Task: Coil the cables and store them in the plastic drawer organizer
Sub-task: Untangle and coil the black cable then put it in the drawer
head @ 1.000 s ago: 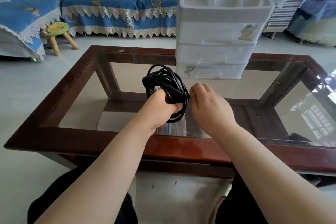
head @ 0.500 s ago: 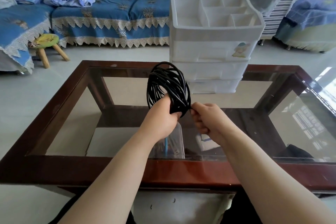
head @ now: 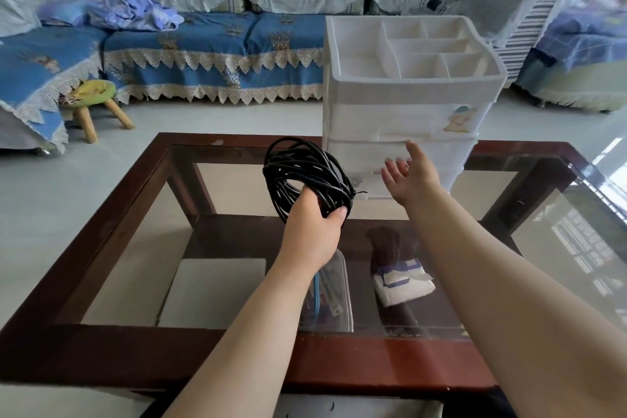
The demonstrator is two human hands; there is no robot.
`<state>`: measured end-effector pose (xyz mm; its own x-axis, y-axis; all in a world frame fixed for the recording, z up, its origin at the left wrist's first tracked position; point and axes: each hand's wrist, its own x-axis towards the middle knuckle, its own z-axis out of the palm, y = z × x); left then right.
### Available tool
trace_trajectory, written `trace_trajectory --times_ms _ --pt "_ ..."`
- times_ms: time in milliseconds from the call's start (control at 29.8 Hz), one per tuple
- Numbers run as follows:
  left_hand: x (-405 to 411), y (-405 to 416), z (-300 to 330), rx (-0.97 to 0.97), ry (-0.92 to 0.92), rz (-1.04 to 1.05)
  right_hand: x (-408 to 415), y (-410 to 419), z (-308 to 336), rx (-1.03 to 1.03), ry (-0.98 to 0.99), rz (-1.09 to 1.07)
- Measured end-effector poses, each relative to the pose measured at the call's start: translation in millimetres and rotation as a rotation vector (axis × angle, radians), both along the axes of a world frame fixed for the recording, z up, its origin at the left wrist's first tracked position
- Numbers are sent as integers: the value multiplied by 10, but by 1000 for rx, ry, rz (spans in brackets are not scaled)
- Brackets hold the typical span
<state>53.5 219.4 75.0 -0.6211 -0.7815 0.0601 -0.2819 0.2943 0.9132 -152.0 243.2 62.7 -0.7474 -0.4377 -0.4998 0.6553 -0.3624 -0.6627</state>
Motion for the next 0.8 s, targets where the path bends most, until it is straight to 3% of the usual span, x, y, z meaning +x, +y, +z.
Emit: trace_trajectory --times_ms 201,302,369,402,469,536,671,805 --pt "-10 -39 -17 -11 5 25 -39 17 13 234 48 100" --pt "-15 -52 -12 -7 12 52 19 163 105 320 116 337" --pt "-17 -53 -9 12 21 72 82 260 170 548 341 508" --pt "-25 -38 -5 22 25 72 84 309 185 690 560 476" --pt "-45 -9 -6 32 27 55 32 368 251 926 1099 191" --pt "-63 23 -11 40 30 39 -19 384 381 1043 1450 35" --pt "-79 46 -44 44 17 26 -193 303 437 1389 1566 367" --pt "-76 11 -53 24 10 34 -312 250 492 1424 1619 527"
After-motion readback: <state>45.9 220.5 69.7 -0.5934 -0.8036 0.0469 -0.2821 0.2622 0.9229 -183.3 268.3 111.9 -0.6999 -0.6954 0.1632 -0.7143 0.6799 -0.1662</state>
